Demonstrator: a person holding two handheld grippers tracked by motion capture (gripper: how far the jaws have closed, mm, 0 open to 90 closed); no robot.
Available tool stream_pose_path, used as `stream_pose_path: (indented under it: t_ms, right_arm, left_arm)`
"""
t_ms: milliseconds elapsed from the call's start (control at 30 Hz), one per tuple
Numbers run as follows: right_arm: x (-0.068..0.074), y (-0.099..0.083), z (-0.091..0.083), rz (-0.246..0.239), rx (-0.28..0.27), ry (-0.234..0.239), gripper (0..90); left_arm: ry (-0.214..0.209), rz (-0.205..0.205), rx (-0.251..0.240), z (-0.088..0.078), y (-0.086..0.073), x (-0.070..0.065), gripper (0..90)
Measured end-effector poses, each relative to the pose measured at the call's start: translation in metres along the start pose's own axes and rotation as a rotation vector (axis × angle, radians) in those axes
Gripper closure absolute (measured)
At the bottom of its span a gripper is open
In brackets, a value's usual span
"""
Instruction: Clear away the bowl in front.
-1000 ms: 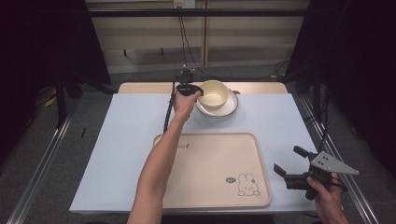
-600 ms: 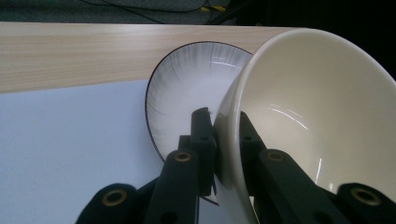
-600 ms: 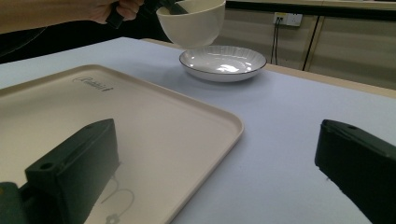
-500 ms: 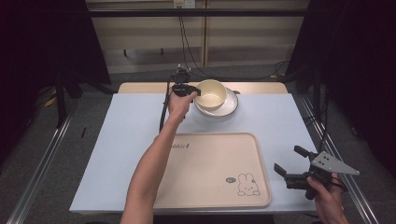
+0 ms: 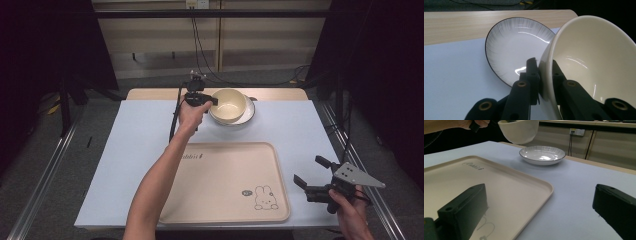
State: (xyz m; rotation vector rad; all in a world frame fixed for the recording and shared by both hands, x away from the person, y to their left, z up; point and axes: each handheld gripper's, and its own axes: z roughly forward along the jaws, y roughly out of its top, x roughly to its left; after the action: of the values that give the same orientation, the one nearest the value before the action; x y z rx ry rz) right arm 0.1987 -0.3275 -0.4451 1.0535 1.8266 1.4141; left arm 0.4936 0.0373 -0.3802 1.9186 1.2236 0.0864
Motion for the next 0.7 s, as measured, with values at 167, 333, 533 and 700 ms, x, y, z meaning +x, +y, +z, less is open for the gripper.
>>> stream_pose_path:
  t_ms: [167, 333, 533, 700]
  right_arm:
    - [0.000, 0.000, 0.001, 0.000, -0.002, -0.004, 0.0]
    - [0.000, 0.000, 0.000, 0.001, -0.002, -0.002, 0.0]
    - [0.000, 0.000, 0.001, 0.000, -0.002, -0.003, 0.0]
    - [0.000, 0.000, 0.001, 0.003, -0.010, -0.010, 0.0]
  left_arm:
    - [-0.016, 0.014, -0.004, -0.006, -0.001, -0.008, 82.5]
    - [-0.029, 0.026, -0.003, -0.010, -0.003, -0.018, 82.5]
    - [-0.065, 0.064, 0.025, -0.010, -0.011, -0.032, 82.5]
    - [-0.073, 0.083, 0.037, -0.005, -0.017, -0.044, 82.5]
